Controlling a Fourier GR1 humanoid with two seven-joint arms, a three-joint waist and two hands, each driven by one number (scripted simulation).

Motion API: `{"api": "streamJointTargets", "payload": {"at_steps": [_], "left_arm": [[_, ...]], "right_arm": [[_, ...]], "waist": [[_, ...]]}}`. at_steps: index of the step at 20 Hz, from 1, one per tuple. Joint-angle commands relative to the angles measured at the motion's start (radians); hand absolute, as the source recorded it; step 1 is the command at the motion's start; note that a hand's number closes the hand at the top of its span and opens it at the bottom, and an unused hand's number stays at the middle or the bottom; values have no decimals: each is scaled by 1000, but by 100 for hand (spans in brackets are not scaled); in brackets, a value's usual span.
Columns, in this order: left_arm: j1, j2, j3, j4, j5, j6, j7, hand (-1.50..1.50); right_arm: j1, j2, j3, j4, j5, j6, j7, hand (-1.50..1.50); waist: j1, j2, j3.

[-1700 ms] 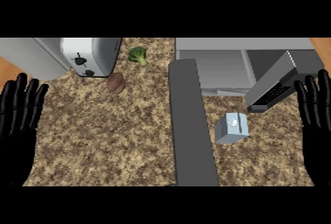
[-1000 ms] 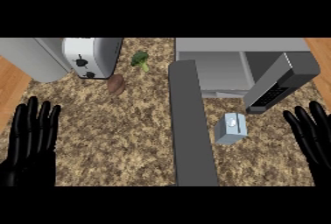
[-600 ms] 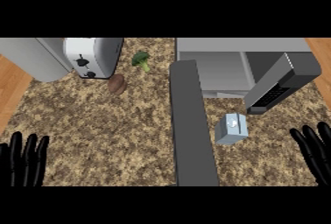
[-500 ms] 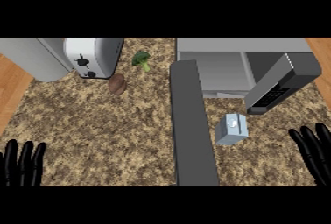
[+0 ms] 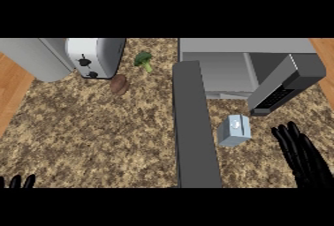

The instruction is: Pick up the milk, place it into the microwave and close the microwave

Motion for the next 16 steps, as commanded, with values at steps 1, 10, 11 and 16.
{"api": "streamJointTargets", "payload": {"at_steps": [1,10,11,16], "left_arm": [[44,20,43,-11,49,-29,-44,-150],[142,28,35,-27,48,-74,-111,-150],[231,55,64,-80,96,-107,-123,-150],[194,29,63,0,56,-109,-179,-150]], "right_arm": [[-48,9,-41,113,18,-16,-47,-150],[-180,-1,-44,359,132,-34,-159,-150],[-132,-9,-58,347,124,-33,-184,-150],[-243,-8,-94,519,163,-67,-224,-150]], "waist": [[-1,2,0],[2,2,0],[4,1,0],[1,2,0]]}}
